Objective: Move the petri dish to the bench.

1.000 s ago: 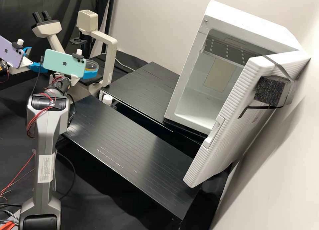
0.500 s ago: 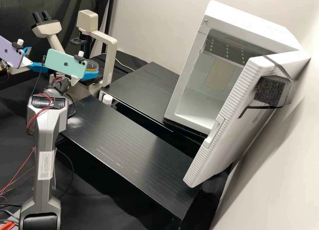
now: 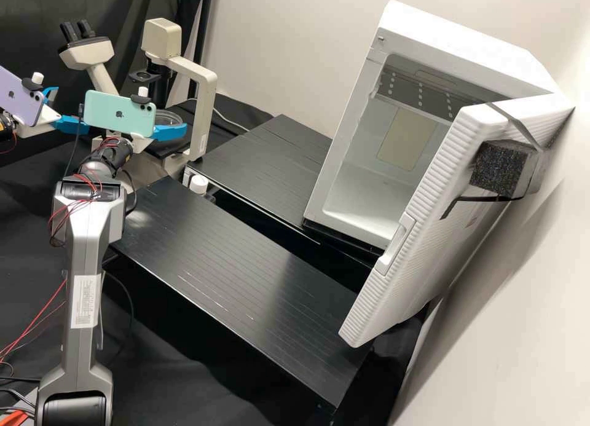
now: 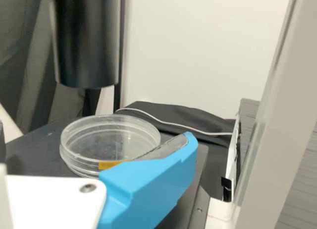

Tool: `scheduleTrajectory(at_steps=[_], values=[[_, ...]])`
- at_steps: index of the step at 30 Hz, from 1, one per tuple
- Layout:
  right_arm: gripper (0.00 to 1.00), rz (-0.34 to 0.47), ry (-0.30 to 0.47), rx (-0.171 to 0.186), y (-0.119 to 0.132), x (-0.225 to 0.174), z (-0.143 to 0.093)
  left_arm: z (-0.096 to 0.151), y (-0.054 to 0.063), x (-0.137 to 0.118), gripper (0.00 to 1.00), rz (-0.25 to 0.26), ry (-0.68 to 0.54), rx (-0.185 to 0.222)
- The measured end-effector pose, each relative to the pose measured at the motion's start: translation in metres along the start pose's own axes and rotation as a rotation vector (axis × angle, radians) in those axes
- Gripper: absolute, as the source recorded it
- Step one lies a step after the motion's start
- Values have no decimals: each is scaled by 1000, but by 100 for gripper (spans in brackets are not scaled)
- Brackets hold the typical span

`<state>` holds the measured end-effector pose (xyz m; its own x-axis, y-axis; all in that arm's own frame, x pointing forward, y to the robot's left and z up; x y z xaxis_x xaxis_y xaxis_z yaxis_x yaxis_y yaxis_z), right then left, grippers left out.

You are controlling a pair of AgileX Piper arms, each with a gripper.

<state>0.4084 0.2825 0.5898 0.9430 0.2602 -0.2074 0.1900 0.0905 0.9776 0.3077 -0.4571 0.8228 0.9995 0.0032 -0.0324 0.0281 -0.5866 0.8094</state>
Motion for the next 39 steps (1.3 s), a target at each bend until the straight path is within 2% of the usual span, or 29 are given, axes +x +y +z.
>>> scheduleTrajectory(at_steps=[10,16,17,21,28,39], values=[[100,-8,-45,27,-2,13,5,0,0,0,100,0,0,0],[100,-17,-51,26,-7,17,8,0,0,0,100,0,0,0],[0,-17,-52,29,-6,17,8,0,0,0,100,0,0,0],[0,-15,-57,26,-6,17,8,0,0,0,100,0,0,0],[0,-26,-75,-7,-8,19,9,0,0,0,100,0,0,0],[0,-46,-97,-12,-8,21,8,0,0,0,100,0,0,0]])
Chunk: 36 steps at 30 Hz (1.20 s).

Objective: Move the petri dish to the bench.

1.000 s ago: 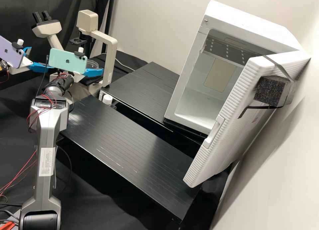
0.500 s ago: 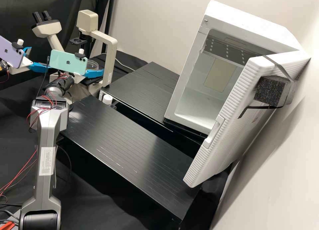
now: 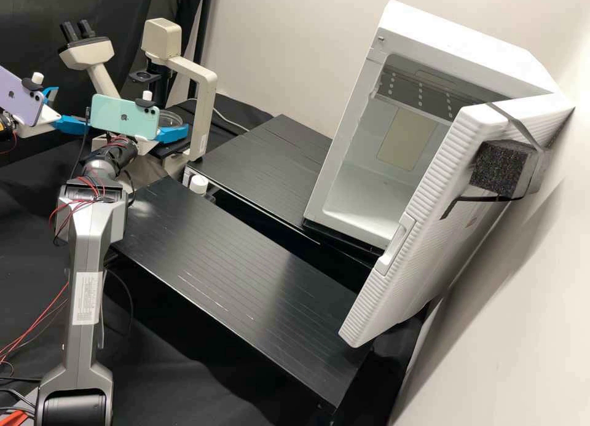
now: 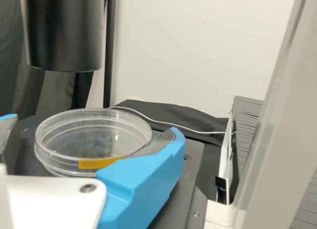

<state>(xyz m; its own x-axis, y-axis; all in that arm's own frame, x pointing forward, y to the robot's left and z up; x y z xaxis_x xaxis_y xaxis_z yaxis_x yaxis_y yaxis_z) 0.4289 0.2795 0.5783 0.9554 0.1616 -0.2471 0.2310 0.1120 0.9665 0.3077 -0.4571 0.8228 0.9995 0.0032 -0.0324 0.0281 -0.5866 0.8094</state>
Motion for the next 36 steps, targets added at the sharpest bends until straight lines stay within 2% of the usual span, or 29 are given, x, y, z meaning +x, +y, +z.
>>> scheduleTrajectory(at_steps=[2,5,12,20,27,31,34,36], values=[[0,-1,-1,-8,-1,1,1,0,0,0,100,0,0,0],[0,-5,-10,3,-3,3,1,0,0,0,100,0,0,0],[0,-12,-12,-2,-3,4,0,0,0,0,100,0,0,0],[0,-13,-18,12,-3,6,0,0,0,0,100,0,0,0],[0,-19,-24,7,-5,6,3,0,0,0,100,0,0,0],[0,-30,-18,6,-2,1,8,0,0,0,100,0,0,0],[0,-32,-3,24,7,-8,8,0,0,0,100,0,0,0],[0,-30,12,25,14,-14,8,0,0,0,100,0,0,0]])
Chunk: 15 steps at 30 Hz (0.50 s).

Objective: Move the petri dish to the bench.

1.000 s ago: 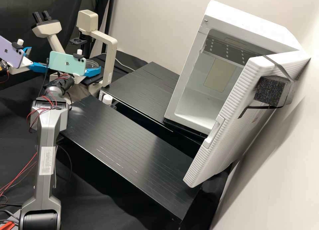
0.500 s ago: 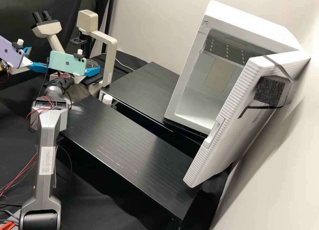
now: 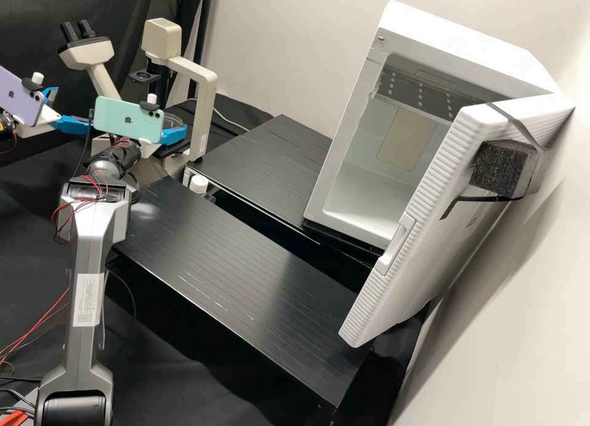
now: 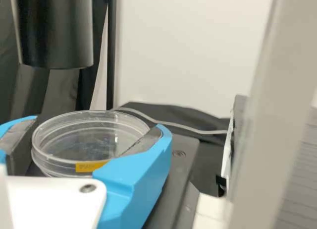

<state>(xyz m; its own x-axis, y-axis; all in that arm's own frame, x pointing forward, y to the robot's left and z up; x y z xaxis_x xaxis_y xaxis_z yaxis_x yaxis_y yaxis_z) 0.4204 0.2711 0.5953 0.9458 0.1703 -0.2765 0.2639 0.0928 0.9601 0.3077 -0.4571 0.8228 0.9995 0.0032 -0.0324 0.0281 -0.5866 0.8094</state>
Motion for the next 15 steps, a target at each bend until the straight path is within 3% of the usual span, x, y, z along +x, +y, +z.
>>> scheduleTrajectory(at_steps=[8,15], values=[[0,-4,44,43,25,-34,-5,0,0,0,100,0,0,0],[0,84,82,14,45,-76,3,0,0,0,100,0,0,0]])
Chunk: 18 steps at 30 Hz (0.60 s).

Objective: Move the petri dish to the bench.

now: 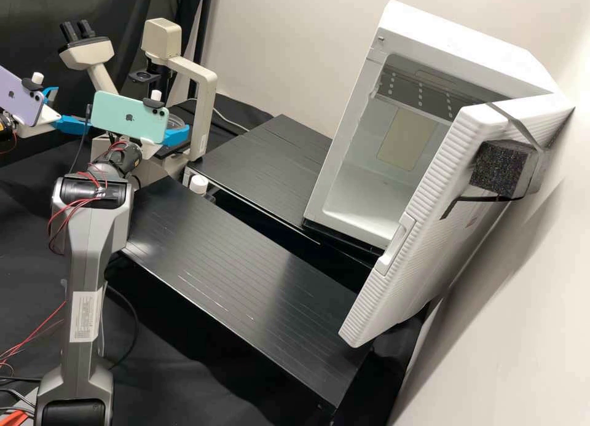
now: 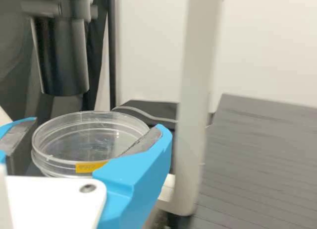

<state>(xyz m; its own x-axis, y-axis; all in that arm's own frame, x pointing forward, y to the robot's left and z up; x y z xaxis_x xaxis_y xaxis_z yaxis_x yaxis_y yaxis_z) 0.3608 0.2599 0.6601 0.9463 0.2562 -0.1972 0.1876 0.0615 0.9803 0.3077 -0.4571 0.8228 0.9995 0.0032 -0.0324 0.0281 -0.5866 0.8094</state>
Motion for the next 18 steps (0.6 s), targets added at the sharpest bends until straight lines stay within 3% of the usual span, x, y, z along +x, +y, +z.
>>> scheduleTrajectory(at_steps=[13,18], values=[[0,174,-49,-154,32,-119,57,0,0,0,100,0,0,0],[0,199,-120,-142,45,-153,87,0,0,0,100,0,0,0]])
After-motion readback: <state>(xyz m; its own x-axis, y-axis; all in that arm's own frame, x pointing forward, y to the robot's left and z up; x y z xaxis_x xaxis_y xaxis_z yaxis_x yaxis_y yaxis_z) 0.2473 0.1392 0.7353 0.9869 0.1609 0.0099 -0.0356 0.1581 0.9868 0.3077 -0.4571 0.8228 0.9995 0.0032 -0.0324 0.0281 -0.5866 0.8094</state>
